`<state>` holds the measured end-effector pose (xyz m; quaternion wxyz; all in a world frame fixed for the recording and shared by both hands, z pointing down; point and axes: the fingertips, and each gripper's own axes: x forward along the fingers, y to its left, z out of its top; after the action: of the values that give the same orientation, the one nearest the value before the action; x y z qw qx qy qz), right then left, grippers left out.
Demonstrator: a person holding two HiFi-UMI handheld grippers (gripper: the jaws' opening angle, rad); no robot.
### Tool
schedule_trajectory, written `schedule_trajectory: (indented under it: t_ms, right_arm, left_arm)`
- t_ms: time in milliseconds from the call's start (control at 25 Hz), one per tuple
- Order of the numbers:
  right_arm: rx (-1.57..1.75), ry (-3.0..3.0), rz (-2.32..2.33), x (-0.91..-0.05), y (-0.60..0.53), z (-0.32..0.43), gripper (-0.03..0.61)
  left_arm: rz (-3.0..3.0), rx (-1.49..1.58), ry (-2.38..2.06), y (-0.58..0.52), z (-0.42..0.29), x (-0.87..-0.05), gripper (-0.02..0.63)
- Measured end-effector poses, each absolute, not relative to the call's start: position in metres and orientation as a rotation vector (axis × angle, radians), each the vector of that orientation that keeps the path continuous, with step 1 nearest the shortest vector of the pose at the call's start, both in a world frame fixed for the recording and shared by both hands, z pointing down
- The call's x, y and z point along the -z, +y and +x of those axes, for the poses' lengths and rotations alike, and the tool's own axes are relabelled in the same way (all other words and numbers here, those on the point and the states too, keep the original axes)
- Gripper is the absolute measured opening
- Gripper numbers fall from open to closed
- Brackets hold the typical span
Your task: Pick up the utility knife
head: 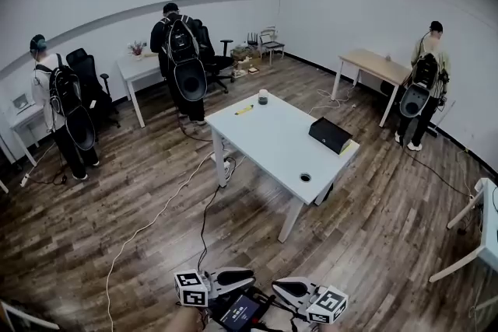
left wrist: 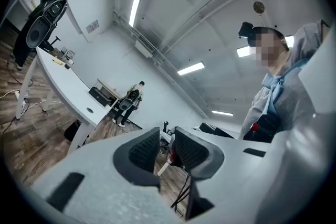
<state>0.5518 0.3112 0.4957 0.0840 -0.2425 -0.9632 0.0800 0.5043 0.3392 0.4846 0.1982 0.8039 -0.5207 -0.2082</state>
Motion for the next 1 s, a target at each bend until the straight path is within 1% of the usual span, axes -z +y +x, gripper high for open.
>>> schedule_trajectory:
  t_ms: [160, 400, 1000]
  right_arm:
    - [-0.27, -2.885, -0.725, -0.491, 0.313, 0.551, 0.028]
    - [-0.24, -2.905, -0.693, -0.484, 0.312, 0.527, 0.029]
    - [-0.151, -2.865, -0.683, -0.472, 0.346, 0.41, 0.031]
  left_arm:
    - [2.246, 0.594, -1.445, 0.342, 0.503, -0.481, 0.078]
    - [2.261, 0.601, -1.464, 0.35, 0.479, -0.479, 0.078]
    - [2.253, 0.632, -1.482, 0.38, 0.362, -0.473, 0.078]
